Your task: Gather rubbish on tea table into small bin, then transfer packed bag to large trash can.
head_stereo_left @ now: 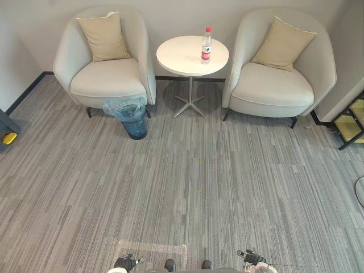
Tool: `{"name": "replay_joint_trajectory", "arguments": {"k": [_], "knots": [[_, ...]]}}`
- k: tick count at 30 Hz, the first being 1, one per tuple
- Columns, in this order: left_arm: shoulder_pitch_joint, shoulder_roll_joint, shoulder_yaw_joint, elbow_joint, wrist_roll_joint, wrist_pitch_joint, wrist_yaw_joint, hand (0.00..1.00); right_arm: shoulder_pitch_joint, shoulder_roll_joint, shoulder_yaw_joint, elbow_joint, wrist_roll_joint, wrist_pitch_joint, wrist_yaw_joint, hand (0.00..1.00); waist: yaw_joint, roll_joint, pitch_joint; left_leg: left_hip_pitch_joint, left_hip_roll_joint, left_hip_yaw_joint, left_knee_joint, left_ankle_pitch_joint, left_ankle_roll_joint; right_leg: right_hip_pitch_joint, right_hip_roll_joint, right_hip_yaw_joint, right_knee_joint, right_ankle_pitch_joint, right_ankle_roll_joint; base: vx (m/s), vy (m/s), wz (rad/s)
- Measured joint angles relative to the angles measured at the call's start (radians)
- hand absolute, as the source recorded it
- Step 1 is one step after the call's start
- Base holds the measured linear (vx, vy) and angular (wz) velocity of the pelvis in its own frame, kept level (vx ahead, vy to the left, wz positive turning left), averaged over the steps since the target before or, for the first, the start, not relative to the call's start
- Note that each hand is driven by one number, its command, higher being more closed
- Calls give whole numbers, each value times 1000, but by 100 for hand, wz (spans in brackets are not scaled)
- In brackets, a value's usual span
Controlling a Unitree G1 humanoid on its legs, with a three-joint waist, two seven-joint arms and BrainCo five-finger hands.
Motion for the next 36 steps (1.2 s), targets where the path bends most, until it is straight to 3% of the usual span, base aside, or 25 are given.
{"name": "replay_joint_trajectory", "arguments": {"k": [24,28,31,32,34,35,36], "knots": [[-5,-5,-1,7,8,14,14,0,0,0,-1,-4,6,-1,-1,0,-3,10,5,-11,3,-3,7,-3,-3,-6,1,-8,1,0,-1,-15,-4,0],[-13,-9,3,4,8,18,15,0,-9,5,-16,-7,45,-1,-1,0,-5,17,21,-39,4,-6,33,-9,-11,-53,-3,-17,80,-40,-6,-15,-18,6],[-15,-12,32,-9,7,21,15,0,-9,13,-31,-15,50,-6,-1,0,-4,10,37,-86,7,8,185,-95,-30,-71,-11,-13,171,-102,-15,-20,-18,0],[-8,-15,65,-34,6,22,15,0,-1,28,-30,-43,52,-6,-3,0,2,3,44,-140,15,43,323,-143,-49,-88,-14,-5,212,-147,-23,-47,-38,-2],[-9,-18,107,-68,-2,22,15,0,4,40,-21,-62,53,-7,-6,0,8,-16,60,-248,28,101,565,-150,-58,-87,-26,9,247,-172,-33,12,-74,-13],[2,-33,141,-87,-5,23,17,0,10,38,5,-82,65,-5,-8,0,17,-14,63,-326,56,132,722,-157,-56,-79,-24,15,260,-186,-45,99,-46,-21],[6,-40,153,-92,-8,23,19,0,13,35,19,-87,71,-6,-11,0,18,-7,62,-354,70,148,774,-167,-45,-77,-22,17,267,-191,-52,163,28,-20]]}}
